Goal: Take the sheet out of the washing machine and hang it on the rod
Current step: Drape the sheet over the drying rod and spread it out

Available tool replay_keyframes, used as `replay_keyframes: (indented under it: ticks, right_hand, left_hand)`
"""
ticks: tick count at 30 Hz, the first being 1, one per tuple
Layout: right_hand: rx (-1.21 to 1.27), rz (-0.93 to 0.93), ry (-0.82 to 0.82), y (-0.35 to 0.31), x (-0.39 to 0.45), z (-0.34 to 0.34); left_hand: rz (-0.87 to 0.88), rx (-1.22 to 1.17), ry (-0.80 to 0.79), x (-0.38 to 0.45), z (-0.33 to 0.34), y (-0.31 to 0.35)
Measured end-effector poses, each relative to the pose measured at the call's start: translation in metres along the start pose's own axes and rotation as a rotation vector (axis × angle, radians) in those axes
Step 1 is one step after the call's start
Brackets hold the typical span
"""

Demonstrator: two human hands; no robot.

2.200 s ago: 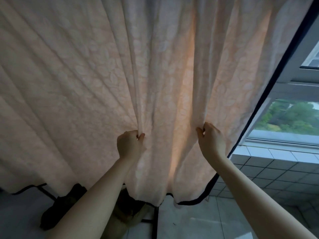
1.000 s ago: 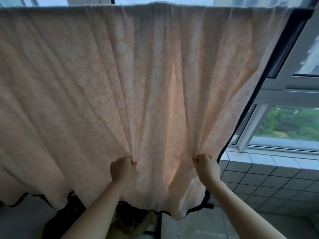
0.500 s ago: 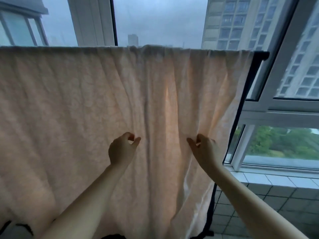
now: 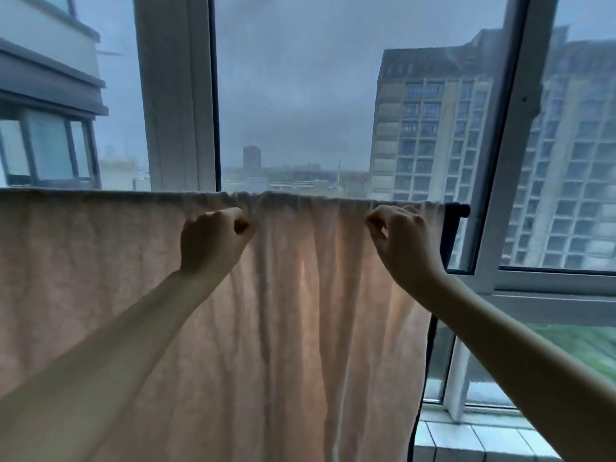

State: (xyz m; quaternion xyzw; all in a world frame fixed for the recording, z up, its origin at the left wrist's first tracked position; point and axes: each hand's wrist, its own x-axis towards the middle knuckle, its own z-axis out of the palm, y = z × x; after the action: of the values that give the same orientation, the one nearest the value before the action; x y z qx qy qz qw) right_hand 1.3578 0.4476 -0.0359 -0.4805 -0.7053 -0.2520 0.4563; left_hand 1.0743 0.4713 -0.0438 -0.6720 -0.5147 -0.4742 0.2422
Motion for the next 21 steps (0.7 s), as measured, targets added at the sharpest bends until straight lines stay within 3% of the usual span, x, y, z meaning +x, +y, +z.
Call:
replay_keyframes:
  ticks: [3, 7, 14, 18, 21]
  right_hand:
    - [-0.106, -0.037, 0.01, 0.011, 0.025, -0.01]
    - [-0.129, -0.079, -0.11, 0.029, 0.047, -0.012]
    - [-0.073, -0.14, -0.148, 0.05, 0.063, -0.008]
    - [-0.141, -0.208, -0.187, 0.043, 0.066, -0.007]
    - [-0.142, -0.16, -0.2, 0.039, 0.081, -0.007]
  left_hand:
    - [0.059, -0.076, 0.064, 0.022, -0.003, 0.012]
    - [0.142, -0.187, 0.082, 0.043, 0.004, 0.028]
    - [0.238, -0.266, -0.074, 0.062, 0.029, 0.041]
    - [0.213, -0.21, -0.106, 0.076, 0.029, 0.044]
    - [0.219, -0.116, -0.173, 0.088, 0.031, 0.045]
